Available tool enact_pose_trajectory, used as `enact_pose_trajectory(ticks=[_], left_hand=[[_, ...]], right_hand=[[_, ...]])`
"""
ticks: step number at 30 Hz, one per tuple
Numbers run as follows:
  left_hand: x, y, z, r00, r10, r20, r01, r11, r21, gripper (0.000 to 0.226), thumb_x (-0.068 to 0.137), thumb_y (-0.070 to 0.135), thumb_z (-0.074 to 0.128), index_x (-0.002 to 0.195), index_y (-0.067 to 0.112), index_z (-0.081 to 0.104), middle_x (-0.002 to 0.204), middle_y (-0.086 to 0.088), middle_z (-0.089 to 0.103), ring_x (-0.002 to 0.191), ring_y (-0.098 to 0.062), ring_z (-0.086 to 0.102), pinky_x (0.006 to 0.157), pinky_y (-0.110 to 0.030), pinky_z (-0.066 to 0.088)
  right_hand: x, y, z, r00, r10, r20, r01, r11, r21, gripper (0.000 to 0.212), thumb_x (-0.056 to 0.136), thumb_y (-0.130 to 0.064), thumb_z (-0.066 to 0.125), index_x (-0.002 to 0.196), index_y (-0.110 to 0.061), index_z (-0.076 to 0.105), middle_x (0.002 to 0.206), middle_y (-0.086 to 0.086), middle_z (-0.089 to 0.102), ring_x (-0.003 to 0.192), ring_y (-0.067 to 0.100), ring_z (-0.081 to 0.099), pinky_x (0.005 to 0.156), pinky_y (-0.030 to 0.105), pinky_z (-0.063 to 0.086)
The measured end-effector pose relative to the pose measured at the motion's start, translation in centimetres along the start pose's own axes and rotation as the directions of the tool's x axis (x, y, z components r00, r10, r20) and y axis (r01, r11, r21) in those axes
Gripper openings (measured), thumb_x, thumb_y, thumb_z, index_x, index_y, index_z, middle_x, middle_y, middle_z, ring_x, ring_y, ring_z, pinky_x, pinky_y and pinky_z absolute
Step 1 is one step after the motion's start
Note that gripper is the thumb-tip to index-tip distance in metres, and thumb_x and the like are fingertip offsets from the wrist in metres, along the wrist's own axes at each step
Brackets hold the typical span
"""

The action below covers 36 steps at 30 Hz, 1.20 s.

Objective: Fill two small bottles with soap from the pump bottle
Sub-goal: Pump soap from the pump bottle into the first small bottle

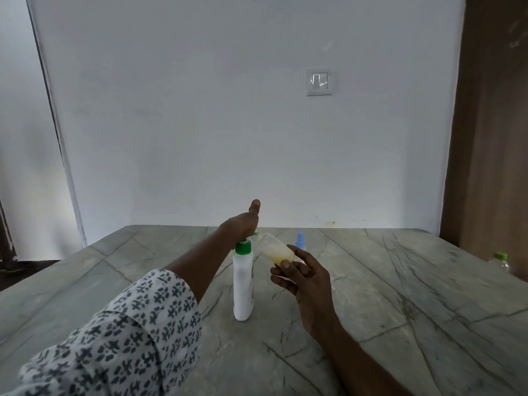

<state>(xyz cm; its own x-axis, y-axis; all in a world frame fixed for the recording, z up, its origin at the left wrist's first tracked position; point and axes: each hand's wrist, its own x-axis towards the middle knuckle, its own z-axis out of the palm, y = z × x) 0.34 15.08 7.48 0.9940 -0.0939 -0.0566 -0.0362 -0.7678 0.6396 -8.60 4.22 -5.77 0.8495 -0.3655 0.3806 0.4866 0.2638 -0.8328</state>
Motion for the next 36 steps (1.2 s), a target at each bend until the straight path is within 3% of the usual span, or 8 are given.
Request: enact_pose_trajectory(ticks=[4, 13, 27, 36], left_hand=[[-0.2, 0.1, -0.2, 1.0, -0.003, 0.006, 0.003, 1.0, -0.01, 0.085, 0.094, 0.067, 0.008, 0.147, 0.005, 0.032, 0.149, -0.02, 0.035, 0.134, -0.036, 0.039, 0.109, -0.043, 0.033], [-0.6, 0.9, -0.8, 1.0, 0.004, 0.004, -0.004, 1.0, 0.006, 0.086, 0.094, 0.067, 0.008, 0.149, 0.005, 0.028, 0.152, -0.021, 0.031, 0.136, -0.037, 0.035, 0.109, -0.044, 0.033], [-0.2, 0.2, 0.0, 1.0, 0.005, -0.007, -0.005, 1.0, 0.0, 0.083, 0.095, 0.065, 0.007, 0.148, 0.004, 0.029, 0.152, -0.02, 0.032, 0.139, -0.034, 0.034, 0.113, -0.043, 0.025], [0.4, 0.6, -0.8, 0.999, 0.03, 0.038, -0.03, 1.0, 0.003, 0.088, 0.091, 0.071, 0.008, 0.148, 0.006, 0.029, 0.151, -0.019, 0.034, 0.135, -0.038, 0.037, 0.109, -0.045, 0.034]], right_hand=[[0.0, -0.1, 0.1, 1.0, -0.006, 0.01, 0.006, 1.0, -0.004, 0.037, 0.087, -0.008, 0.068, 0.121, -0.019, 0.061, 0.094, -0.001, 0.078, 0.087, 0.03, 0.075, 0.076, 0.037, 0.061], [0.0, -0.4, 0.3, 1.0, -0.009, 0.023, 0.008, 0.998, 0.064, 0.036, 0.086, -0.006, 0.068, 0.118, -0.021, 0.062, 0.097, 0.009, 0.077, 0.088, 0.033, 0.074, 0.074, 0.037, 0.061], [0.0, -0.2, 0.1, 1.0, -0.002, 0.007, 0.002, 1.0, 0.017, 0.036, 0.087, -0.006, 0.068, 0.12, -0.019, 0.061, 0.094, 0.001, 0.077, 0.087, 0.032, 0.074, 0.074, 0.036, 0.061], [0.0, -0.4, 0.3, 0.999, -0.011, 0.034, 0.01, 0.999, 0.051, 0.034, 0.086, -0.006, 0.068, 0.115, -0.023, 0.062, 0.094, 0.001, 0.078, 0.088, 0.033, 0.074, 0.076, 0.037, 0.061]])
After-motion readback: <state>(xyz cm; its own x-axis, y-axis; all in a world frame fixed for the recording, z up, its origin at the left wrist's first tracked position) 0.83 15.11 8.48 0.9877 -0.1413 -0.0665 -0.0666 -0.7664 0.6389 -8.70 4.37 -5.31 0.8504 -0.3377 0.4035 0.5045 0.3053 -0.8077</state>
